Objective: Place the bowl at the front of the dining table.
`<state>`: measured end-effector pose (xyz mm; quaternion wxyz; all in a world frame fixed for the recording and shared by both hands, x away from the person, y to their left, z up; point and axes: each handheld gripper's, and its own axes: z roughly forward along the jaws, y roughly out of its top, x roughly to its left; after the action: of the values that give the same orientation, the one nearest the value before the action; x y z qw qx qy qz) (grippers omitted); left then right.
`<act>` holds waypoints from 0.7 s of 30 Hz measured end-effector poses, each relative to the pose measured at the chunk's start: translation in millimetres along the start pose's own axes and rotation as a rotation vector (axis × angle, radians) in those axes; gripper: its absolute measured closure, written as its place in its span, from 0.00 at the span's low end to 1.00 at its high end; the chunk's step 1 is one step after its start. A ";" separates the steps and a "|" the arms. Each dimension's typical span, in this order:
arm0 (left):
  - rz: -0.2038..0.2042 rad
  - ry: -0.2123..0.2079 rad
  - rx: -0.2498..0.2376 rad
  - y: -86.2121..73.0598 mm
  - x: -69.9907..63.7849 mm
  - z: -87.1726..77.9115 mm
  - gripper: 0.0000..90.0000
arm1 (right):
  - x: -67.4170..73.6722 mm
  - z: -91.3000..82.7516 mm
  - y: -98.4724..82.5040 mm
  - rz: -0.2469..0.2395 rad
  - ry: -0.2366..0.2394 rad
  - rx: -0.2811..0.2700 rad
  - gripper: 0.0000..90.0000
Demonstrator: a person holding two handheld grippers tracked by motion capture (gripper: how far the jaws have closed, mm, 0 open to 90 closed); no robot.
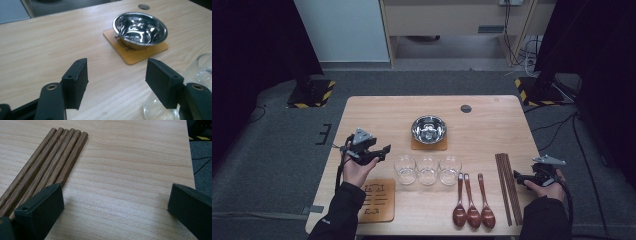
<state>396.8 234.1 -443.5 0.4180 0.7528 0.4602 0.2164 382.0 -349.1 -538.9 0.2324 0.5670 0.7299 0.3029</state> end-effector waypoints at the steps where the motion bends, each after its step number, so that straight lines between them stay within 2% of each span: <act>1: 0.000 0.009 0.010 -4.2 2.6 -1.0 0.37 | 0.0 0.0 0.0 0.000 0.000 0.000 0.00; 4: -0.009 0.041 0.033 -14.8 11.7 -4.8 0.36 | 0.2 -0.1 0.0 -0.001 -0.001 0.000 0.01; 11: -0.035 0.086 0.074 -37.0 27.0 -5.9 0.31 | 1.0 -0.3 -0.1 0.002 -0.004 -0.002 0.01; 14: -0.044 0.107 0.088 -44.0 33.5 -2.7 0.29 | 0.9 -0.2 -0.1 0.003 -0.003 -0.002 0.01; 16: -0.055 0.103 0.097 -48.9 37.1 1.2 0.28 | 0.9 -0.2 -0.1 0.003 -0.003 -0.002 0.01; 21: -0.049 0.122 0.143 -61.1 45.2 10.7 0.27 | 1.0 -0.3 -0.1 0.002 -0.003 -0.002 0.01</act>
<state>394.9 282.9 -502.7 0.3394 0.7546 0.5175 0.2182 381.4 -348.2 -538.8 0.2338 0.5681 0.7286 0.3028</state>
